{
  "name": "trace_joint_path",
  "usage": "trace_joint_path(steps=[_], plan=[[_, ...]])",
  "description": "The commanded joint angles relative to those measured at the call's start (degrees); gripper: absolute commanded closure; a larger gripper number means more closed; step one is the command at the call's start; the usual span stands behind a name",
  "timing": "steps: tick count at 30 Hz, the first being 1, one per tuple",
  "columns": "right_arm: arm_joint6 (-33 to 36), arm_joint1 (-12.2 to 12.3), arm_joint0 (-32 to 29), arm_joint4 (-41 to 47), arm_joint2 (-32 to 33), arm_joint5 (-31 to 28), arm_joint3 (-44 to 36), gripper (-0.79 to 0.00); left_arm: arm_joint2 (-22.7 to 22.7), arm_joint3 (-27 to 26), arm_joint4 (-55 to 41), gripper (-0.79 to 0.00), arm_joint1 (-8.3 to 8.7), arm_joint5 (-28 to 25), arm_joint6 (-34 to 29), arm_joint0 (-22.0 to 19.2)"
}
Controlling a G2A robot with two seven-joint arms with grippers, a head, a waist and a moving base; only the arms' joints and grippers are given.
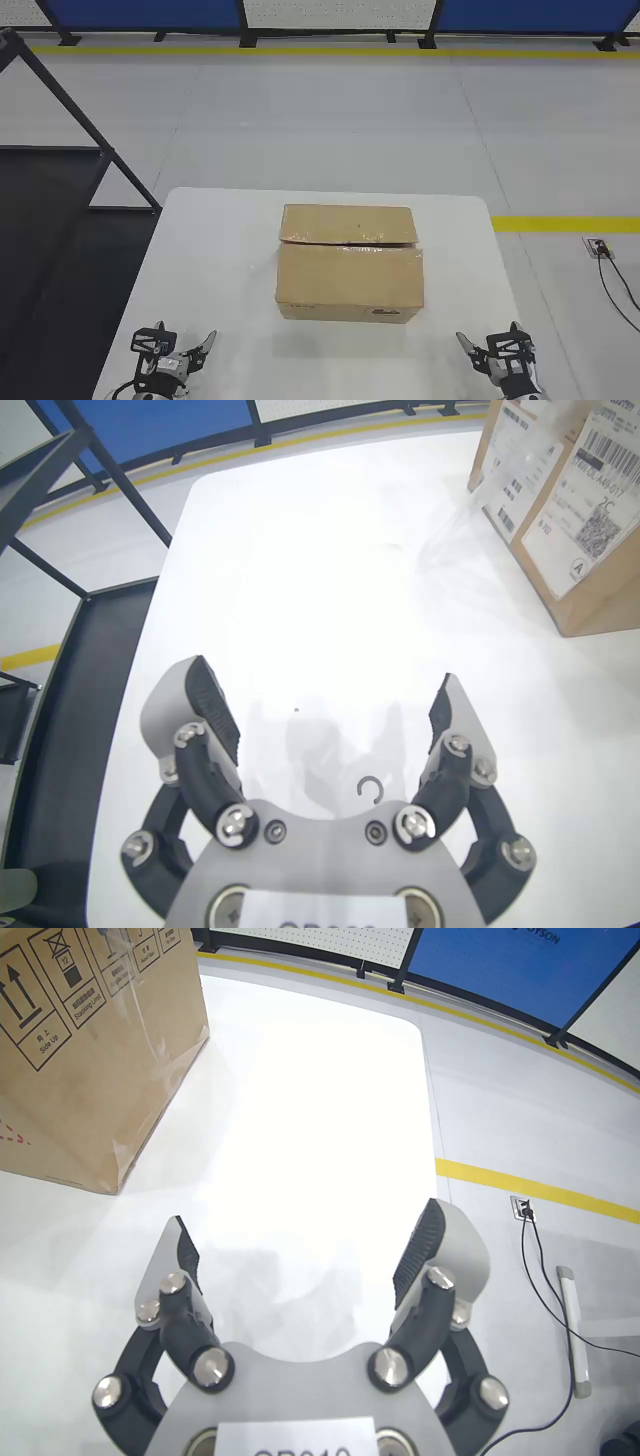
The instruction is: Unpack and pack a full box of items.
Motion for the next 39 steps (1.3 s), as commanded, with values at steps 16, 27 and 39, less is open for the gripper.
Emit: trace_joint_path(steps=[16, 27, 39], plan=[[5.6, 1.2, 0.9, 15.0, 6.8, -23.8, -9.8, -0.785, -0.7, -4.2, -3.4, -0.785, -0.21, -6.4, 6.7, -2.7], [18.0, 2.4, 4.7, 29.1, 11.4, -34.9, -12.8, -0.785, -1.1, -6.7, -7.6, -0.785, -0.06, -13.5, 6.0, -2.1], [17.0, 2.2, 7.3, 29.9, 9.9, -29.2, -11.0, -0.785, 0.1, -5.2, -10.2, -0.785, -0.30, -12.7, 3.3, -5.1]])
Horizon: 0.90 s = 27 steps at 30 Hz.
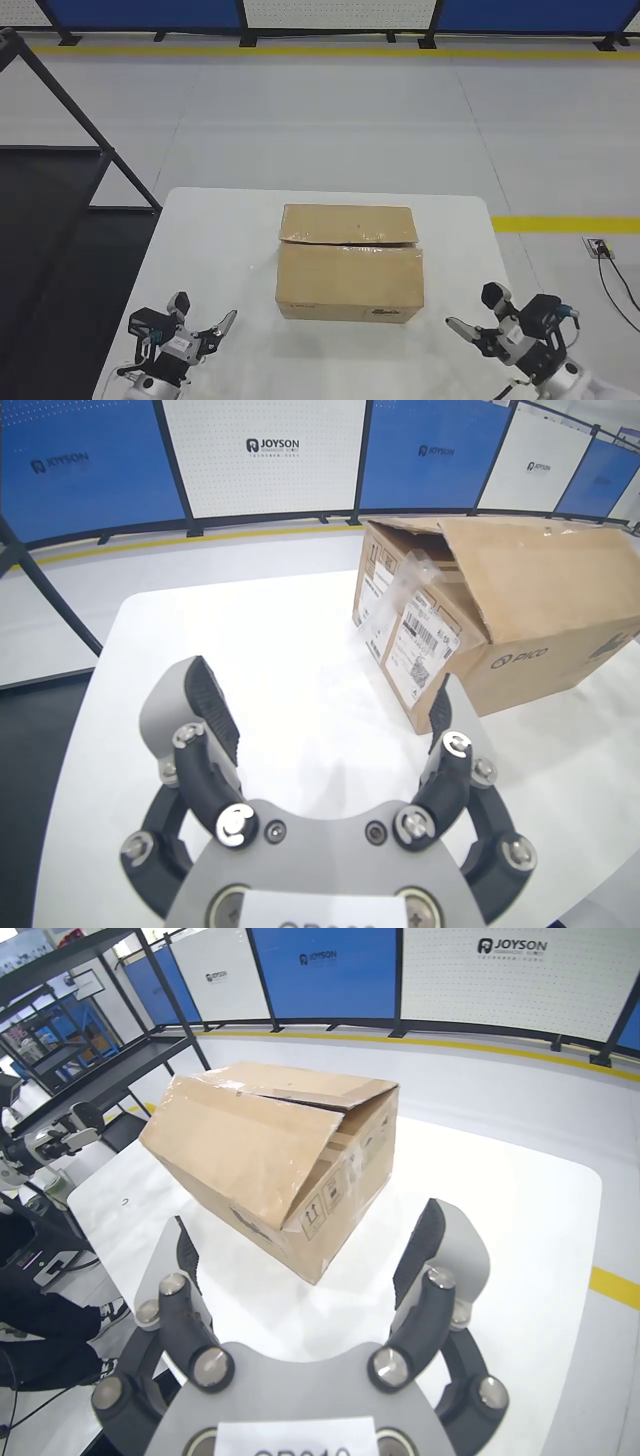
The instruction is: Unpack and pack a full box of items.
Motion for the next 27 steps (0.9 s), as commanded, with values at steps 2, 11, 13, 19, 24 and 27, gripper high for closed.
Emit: trace_joint_path(steps=[2, 11, 13, 19, 24, 27], plan=[[-0.2, 0.0, 3.1, 1.8, -1.2, 2.5, 1.7, -0.785, 0.3, 1.2, -2.7, -0.785, -0.10, -0.5, -1.8, -2.4], [4.2, 0.4, 12.5, 15.3, -3.7, -2.6, 9.9, -0.785, -0.1, 3.6, -8.0, -0.785, -0.03, -4.6, -4.9, -7.8], [6.4, 0.5, 14.5, 18.7, -5.1, -3.4, 11.8, -0.785, 0.0, 3.6, -8.5, -0.785, -0.01, -5.4, -5.3, -8.5], [14.9, 0.8, 21.3, 28.1, -9.4, -5.8, 18.3, -0.785, 0.6, 3.5, -7.7, -0.785, -0.09, -4.2, -6.0, -10.0], [15.6, 0.9, 21.7, 28.3, -9.5, -6.3, 18.6, -0.785, 0.7, 3.5, -7.5, -0.785, -0.09, -4.0, -6.0, -10.0], [15.6, 0.9, 21.7, 28.3, -9.5, -6.3, 18.6, -0.785, 0.7, 3.5, -7.5, -0.785, -0.09, -4.0, -6.0, -10.0]])
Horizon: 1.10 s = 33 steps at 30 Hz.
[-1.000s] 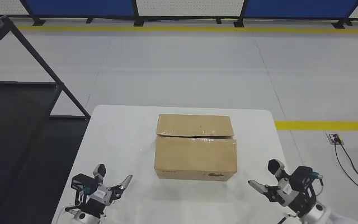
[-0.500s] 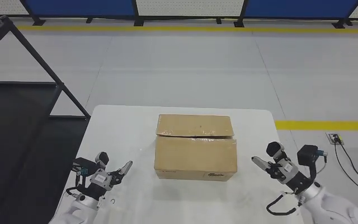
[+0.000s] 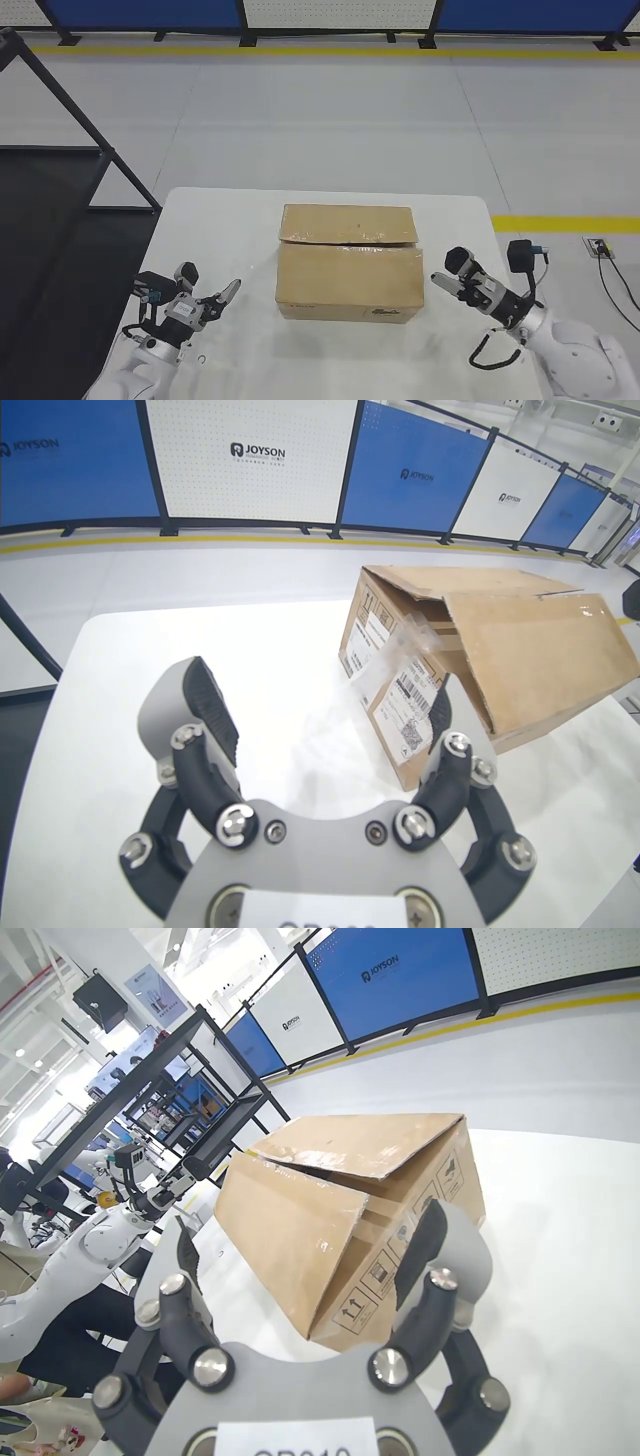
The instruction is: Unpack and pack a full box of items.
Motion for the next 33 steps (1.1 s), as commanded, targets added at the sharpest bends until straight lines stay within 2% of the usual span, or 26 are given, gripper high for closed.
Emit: trace_joint_path(steps=[1, 6, 12, 19, 26, 29, 33], plan=[[0.0, 0.0, 0.0, 0.0, 0.0, 0.0, 0.0, -0.785, 0.0, 0.0, 0.0, -0.785, 0.00, 0.0, 0.0, 0.0], [-0.8, -0.4, 2.7, 3.1, -3.8, 4.0, 3.4, -0.785, 0.4, -0.1, -0.4, -0.785, -0.07, 0.4, -0.6, -0.4], [2.8, -0.6, 7.0, 8.9, -6.6, 6.2, 7.6, -0.785, -0.1, 0.8, -2.5, -0.785, -0.07, -0.3, -1.1, -1.2], [10.7, -0.4, 9.4, 21.9, -8.5, 0.9, 10.5, -0.785, -0.7, 1.3, -3.3, -0.785, -0.04, -1.0, -0.9, -0.8], [21.1, 0.7, 7.7, 34.2, -6.5, -6.4, 8.5, -0.785, -0.1, 0.8, -3.4, -0.785, -0.09, -1.9, -0.3, -0.4], [25.6, 1.4, 5.9, 37.2, -5.2, -8.9, 6.2, -0.785, 0.4, 0.3, -3.2, -0.785, -0.09, -3.0, 0.1, -0.3], [25.9, 2.8, 1.9, 35.3, -4.7, -8.7, 0.5, -0.785, 1.2, -0.5, -2.8, -0.785, -0.04, -5.4, -0.1, -0.1]])
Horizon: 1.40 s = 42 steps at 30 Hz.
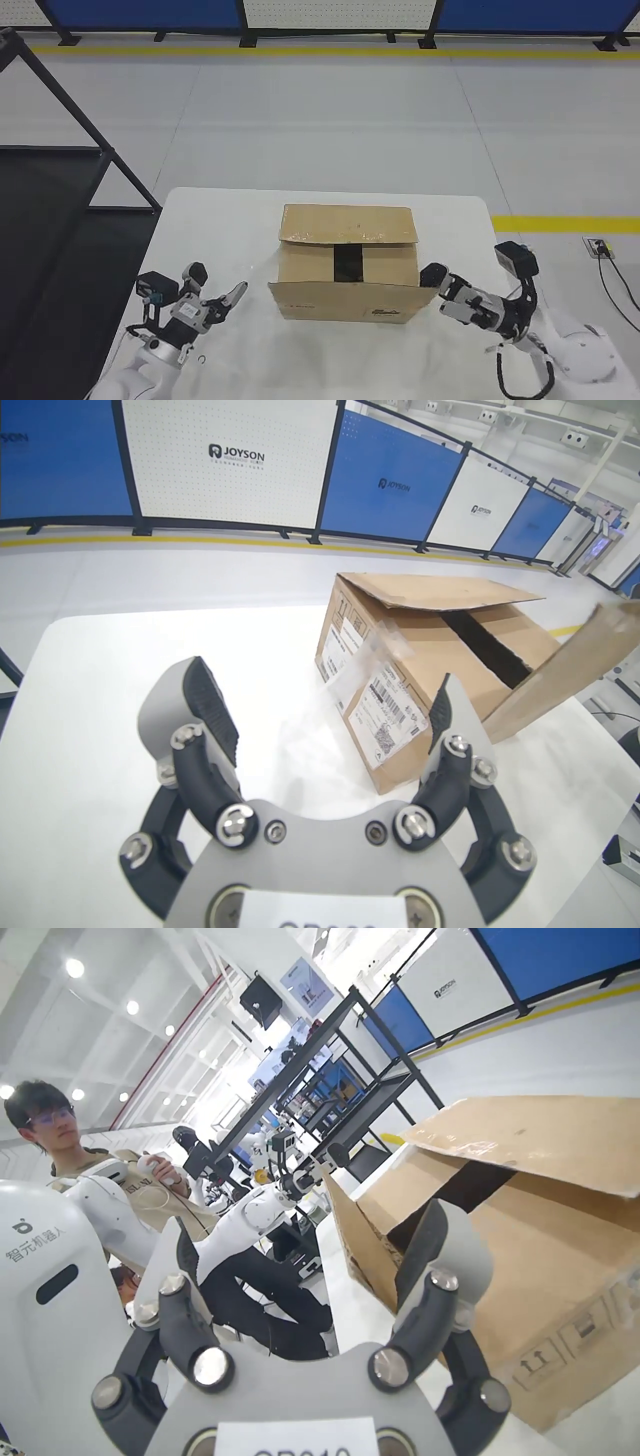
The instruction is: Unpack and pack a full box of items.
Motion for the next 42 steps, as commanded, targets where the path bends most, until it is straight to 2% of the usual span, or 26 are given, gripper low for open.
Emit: trace_joint_path(steps=[1, 9, 13, 19, 22, 26, 36, 40, 42], plan=[[-0.5, 0.8, -2.3, -1.8, 0.0, -0.3, -2.7, -0.785, 0.4, -0.3, 0.1, -0.785, 0.07, -1.8, -0.3, 0.1], [-4.0, 4.5, -8.7, -11.8, -2.8, -3.8, -5.8, -0.785, 2.0, -0.2, 3.2, -0.785, 0.44, -7.6, -2.3, 0.1], [-4.9, 5.8, -8.8, -14.3, -4.3, -4.7, -3.0, -0.785, 3.1, 0.2, 6.0, -0.785, 0.63, -8.9, -4.6, -0.3], [-5.8, 6.6, -7.0, -12.8, -4.5, -5.4, -0.6, -0.785, 5.3, 1.3, 9.6, -0.785, 0.66, -8.8, -5.5, -1.1], [-6.7, 6.7, -5.4, -10.6, -4.5, -2.3, -0.4, -0.785, 6.3, 1.9, 11.2, -0.785, 0.62, -8.1, -5.2, -1.5], [-10.5, 6.5, -2.9, -8.0, -4.5, 5.4, 0.0, -0.785, 7.1, 2.6, 12.2, -0.785, 0.57, -7.2, -4.6, -1.9], [-10.8, 6.5, -3.0, -7.8, -4.6, 5.7, -0.1, -0.785, 7.6, 3.1, 11.9, -0.785, 0.51, -5.9, -4.4, -2.4], [-14.5, 5.9, -0.4, -5.8, -6.9, 13.0, 1.0, -0.785, 7.6, 3.1, 11.9, -0.785, 0.51, -5.9, -4.4, -2.4], [-16.1, 5.4, 2.2, -3.3, -8.9, 18.5, 2.5, -0.785, 7.6, 3.1, 11.9, -0.785, 0.51, -5.9, -4.4, -2.4]])
